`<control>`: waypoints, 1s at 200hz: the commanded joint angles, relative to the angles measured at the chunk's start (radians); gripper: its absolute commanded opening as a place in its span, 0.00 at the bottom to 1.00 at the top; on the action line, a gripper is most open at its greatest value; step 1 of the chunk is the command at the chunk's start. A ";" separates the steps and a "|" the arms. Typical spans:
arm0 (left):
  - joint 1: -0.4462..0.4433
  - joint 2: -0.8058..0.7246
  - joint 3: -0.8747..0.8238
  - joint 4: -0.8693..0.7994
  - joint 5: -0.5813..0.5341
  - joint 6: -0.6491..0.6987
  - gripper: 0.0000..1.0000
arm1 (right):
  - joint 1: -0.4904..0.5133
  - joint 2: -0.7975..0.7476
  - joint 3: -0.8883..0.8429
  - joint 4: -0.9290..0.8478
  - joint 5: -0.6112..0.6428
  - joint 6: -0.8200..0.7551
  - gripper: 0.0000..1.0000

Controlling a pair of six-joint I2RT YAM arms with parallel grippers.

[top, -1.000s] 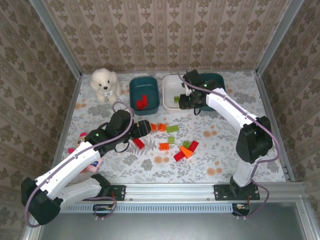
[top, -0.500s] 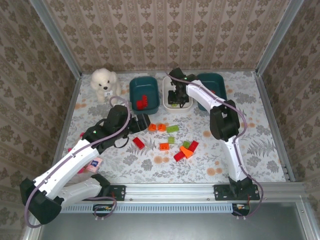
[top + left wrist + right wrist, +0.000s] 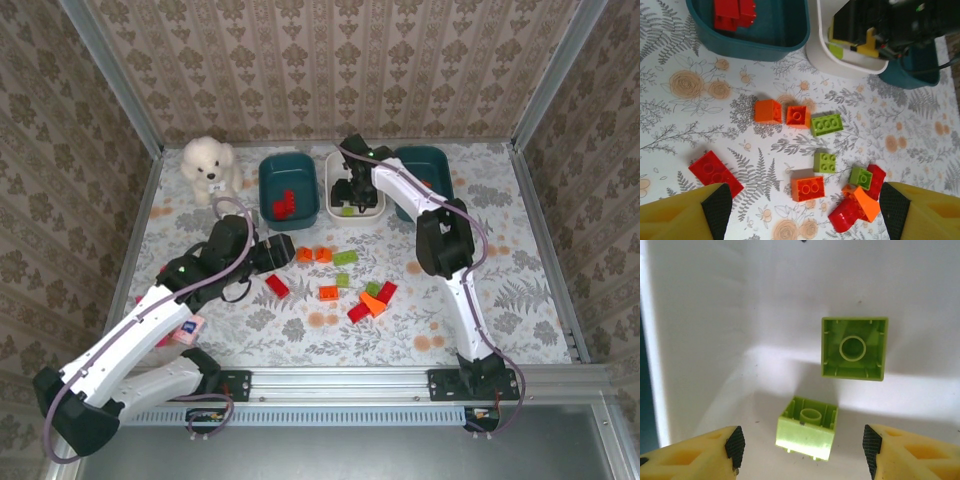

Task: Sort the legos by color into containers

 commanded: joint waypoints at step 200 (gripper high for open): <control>-0.379 1.126 0.832 -0.182 0.085 0.442 0.73 | 0.047 -1.858 -1.176 -0.158 -0.040 0.453 0.73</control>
